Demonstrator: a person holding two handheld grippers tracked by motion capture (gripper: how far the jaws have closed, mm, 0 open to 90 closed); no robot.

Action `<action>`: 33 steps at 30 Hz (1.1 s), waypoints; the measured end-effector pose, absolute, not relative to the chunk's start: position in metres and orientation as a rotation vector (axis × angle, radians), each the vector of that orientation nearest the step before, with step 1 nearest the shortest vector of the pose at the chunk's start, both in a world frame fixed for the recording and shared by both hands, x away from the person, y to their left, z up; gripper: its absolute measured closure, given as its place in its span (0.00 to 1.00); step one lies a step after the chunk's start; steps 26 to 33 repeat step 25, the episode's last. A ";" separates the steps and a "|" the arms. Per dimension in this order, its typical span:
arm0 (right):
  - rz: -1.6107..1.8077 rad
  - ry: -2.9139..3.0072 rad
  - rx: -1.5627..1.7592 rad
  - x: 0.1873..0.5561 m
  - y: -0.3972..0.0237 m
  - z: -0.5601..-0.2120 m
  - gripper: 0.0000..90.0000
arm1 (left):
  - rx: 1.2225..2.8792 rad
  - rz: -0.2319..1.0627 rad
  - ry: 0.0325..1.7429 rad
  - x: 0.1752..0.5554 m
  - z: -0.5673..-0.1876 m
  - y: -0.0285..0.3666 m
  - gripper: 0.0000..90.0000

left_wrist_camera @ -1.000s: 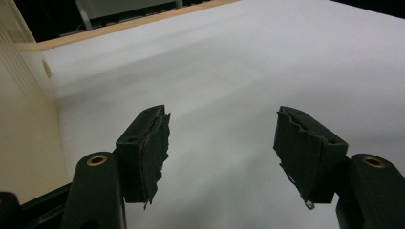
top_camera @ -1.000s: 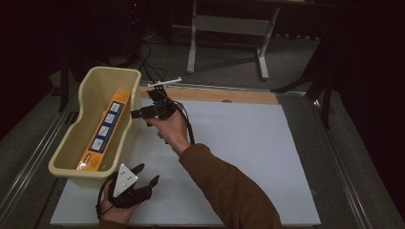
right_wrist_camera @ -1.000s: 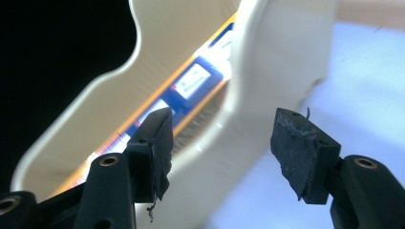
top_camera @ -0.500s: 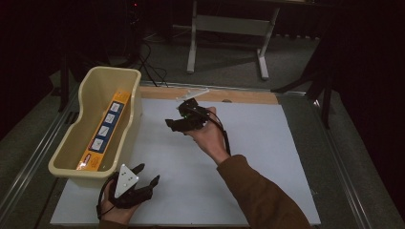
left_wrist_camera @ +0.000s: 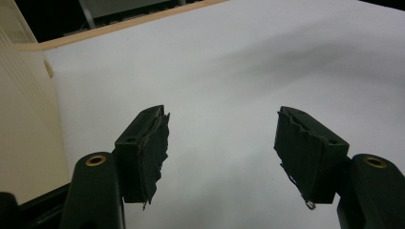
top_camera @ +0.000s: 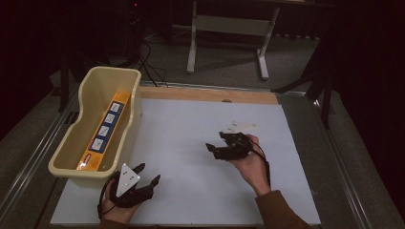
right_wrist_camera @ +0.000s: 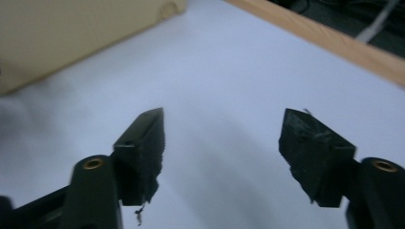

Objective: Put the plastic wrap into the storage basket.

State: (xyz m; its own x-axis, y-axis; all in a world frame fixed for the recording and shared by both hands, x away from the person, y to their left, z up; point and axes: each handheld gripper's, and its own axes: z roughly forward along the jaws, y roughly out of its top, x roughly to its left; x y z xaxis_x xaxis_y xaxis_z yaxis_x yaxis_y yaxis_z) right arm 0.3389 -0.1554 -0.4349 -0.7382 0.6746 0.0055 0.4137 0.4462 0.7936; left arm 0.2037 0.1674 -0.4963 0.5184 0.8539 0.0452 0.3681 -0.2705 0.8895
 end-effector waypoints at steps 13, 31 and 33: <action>1.199 2.195 1.083 0.278 -0.262 -0.486 0.29 | 1.854 0.679 1.020 0.206 -0.496 0.169 0.40; 1.290 2.108 1.169 0.256 -0.294 -0.496 0.13 | 1.862 0.671 1.014 0.209 -0.497 0.165 0.39; 1.290 2.108 1.169 0.256 -0.294 -0.496 0.13 | 1.862 0.671 1.014 0.209 -0.497 0.165 0.39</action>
